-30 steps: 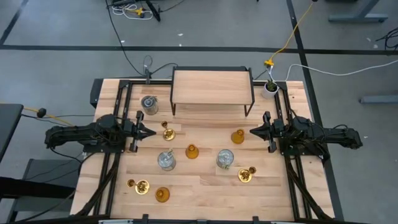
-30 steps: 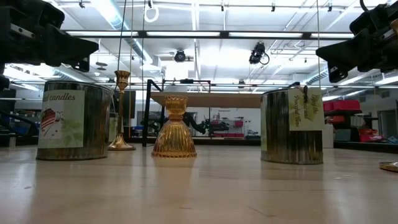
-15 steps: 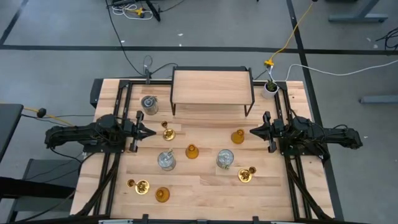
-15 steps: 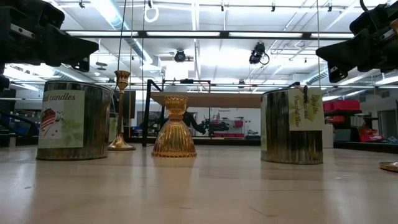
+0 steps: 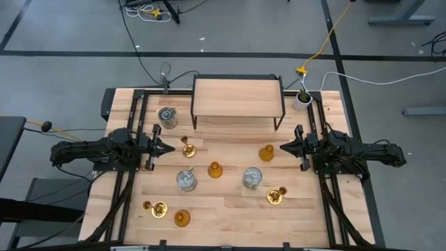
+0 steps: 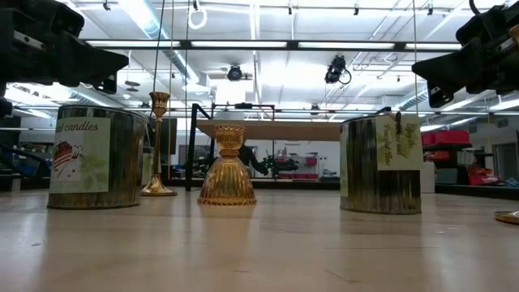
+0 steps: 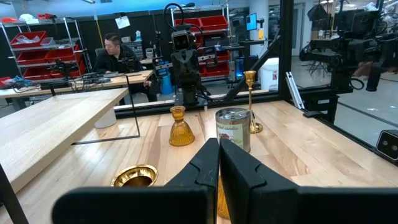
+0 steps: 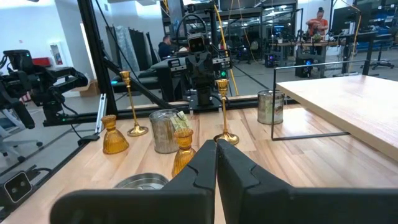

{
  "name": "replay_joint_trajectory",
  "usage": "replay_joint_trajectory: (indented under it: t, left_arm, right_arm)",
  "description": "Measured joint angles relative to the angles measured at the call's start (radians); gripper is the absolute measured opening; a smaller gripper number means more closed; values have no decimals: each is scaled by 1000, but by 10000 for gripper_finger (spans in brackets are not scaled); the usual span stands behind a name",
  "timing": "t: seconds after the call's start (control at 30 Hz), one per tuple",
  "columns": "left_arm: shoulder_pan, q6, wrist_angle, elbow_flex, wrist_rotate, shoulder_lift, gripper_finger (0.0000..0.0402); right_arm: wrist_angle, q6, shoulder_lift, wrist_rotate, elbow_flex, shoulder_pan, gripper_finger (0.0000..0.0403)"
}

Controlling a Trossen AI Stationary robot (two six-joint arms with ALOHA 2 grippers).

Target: Pick & Place candle stick holders

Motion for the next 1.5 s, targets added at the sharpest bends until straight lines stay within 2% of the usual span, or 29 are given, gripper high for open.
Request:
replay_joint_trajectory:
  t: [1.5]
  left_arm:
    - [0,0,0,0,0,0,18]
  right_arm:
    - [2,33,0,0,0,0,17]
